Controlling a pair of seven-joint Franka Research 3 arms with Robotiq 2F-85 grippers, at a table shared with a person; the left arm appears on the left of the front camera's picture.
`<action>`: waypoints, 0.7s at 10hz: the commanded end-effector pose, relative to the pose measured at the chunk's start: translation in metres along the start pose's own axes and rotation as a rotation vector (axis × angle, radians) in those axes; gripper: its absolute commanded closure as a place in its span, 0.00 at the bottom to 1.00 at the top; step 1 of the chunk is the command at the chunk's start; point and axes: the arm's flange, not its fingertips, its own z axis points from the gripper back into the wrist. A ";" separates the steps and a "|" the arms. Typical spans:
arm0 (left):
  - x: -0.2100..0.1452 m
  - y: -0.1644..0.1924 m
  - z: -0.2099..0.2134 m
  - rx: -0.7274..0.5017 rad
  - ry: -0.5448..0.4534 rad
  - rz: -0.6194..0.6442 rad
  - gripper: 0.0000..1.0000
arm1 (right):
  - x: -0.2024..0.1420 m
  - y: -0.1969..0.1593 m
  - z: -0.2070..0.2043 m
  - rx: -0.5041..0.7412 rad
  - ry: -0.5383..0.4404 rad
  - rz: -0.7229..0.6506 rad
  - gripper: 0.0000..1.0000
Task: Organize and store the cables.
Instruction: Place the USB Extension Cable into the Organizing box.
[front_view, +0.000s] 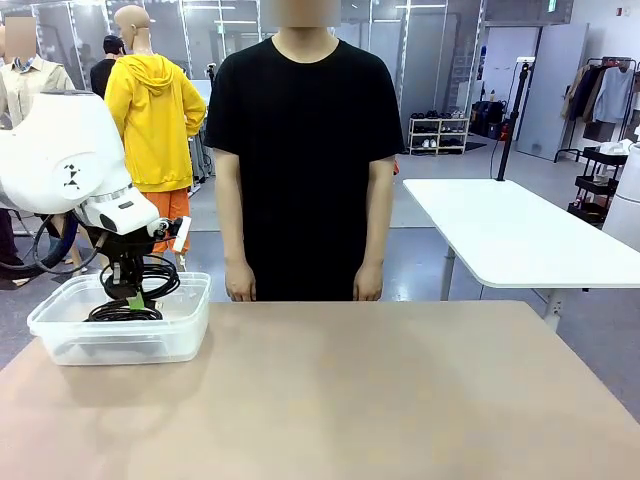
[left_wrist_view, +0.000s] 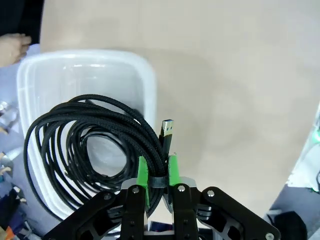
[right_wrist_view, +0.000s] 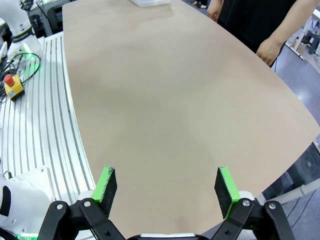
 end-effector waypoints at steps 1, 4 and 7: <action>-0.012 0.040 0.000 -0.072 -0.052 -0.019 0.82 | 0.000 -0.002 0.001 -0.001 -0.016 0.010 0.00; -0.046 0.075 -0.018 -0.202 -0.082 0.004 0.82 | 0.000 -0.002 0.001 -0.001 -0.016 0.010 0.00; -0.073 0.108 -0.046 -0.263 -0.036 0.116 0.82 | 0.000 -0.002 0.001 -0.001 -0.016 0.010 0.00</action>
